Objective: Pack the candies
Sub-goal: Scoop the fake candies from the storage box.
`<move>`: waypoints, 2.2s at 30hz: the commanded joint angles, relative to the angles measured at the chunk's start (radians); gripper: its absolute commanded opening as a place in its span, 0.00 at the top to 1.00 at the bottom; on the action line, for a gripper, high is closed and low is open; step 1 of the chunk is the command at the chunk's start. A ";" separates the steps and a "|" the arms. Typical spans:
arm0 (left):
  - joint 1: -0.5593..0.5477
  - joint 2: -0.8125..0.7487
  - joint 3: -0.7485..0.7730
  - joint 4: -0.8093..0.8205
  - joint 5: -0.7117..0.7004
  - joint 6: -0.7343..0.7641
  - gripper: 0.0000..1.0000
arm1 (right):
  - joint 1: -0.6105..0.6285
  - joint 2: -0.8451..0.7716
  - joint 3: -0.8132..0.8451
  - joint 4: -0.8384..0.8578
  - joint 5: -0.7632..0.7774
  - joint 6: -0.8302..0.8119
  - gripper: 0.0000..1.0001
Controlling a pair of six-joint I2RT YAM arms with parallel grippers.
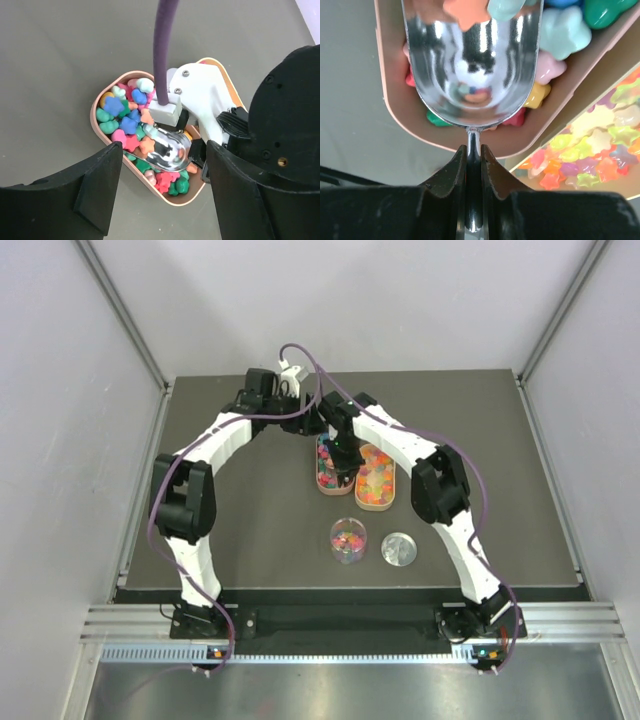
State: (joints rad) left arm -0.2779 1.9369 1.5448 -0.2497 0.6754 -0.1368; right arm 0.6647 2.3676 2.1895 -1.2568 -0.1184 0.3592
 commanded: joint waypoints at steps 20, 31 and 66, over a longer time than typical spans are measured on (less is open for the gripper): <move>0.118 0.022 -0.025 0.124 -0.123 0.019 0.26 | 0.032 0.061 0.052 0.108 0.112 -0.035 1.00; 0.155 -0.004 -0.031 0.101 -0.137 0.051 0.26 | 0.032 0.045 0.047 0.140 0.195 -0.045 1.00; 0.169 -0.055 -0.012 -0.023 -0.165 0.109 0.25 | 0.027 -0.373 -0.648 0.810 0.309 -0.077 1.00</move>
State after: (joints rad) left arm -0.1074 1.9369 1.5181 -0.2657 0.5152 -0.0566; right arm 0.6910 2.0743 1.5597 -0.4938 0.1406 0.2901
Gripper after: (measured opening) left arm 0.746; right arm 0.107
